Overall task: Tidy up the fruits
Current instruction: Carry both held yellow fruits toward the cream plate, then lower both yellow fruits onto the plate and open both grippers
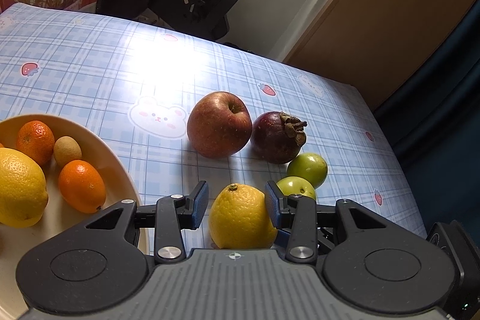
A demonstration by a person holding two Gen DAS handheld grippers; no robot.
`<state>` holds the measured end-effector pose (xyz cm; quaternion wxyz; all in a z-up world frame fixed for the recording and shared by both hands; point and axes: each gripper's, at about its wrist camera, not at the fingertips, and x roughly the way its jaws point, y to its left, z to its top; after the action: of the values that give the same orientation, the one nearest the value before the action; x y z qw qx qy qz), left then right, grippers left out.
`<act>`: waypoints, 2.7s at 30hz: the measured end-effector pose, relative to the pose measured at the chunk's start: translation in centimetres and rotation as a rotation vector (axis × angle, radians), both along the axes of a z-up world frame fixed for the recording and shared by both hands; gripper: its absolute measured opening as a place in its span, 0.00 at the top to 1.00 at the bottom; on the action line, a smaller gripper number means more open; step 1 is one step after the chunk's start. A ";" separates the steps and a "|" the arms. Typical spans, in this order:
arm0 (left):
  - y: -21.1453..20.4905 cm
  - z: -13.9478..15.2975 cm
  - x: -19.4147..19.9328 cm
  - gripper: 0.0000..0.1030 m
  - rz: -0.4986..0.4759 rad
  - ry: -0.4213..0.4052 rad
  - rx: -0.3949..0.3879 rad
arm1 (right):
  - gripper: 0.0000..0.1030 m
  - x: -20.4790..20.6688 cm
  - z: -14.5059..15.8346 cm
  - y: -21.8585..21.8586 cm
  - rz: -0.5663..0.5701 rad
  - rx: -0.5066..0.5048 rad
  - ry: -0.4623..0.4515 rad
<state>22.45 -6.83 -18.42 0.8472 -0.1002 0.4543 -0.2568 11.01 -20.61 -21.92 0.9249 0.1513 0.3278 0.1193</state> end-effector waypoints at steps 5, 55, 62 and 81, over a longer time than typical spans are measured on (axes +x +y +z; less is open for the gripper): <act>-0.2 -0.2 -0.5 0.58 -0.011 -0.012 0.006 | 0.47 -0.2 0.4 1.0 0.018 -0.055 -0.006; 21.3 1.2 -5.3 0.58 0.438 0.040 -0.038 | 0.48 5.7 1.9 19.7 0.489 -0.197 0.033; 21.1 1.3 -5.3 0.58 0.446 0.019 0.001 | 0.48 5.2 2.0 18.6 0.470 -0.196 0.042; 13.9 4.4 -4.9 0.60 0.356 -0.129 0.078 | 0.48 -0.1 4.5 5.6 0.112 -0.213 -0.110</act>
<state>17.51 7.05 -14.07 0.9098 -0.1295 0.3837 -0.0909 10.88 -15.06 -17.37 0.9441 0.0269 0.2955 0.1434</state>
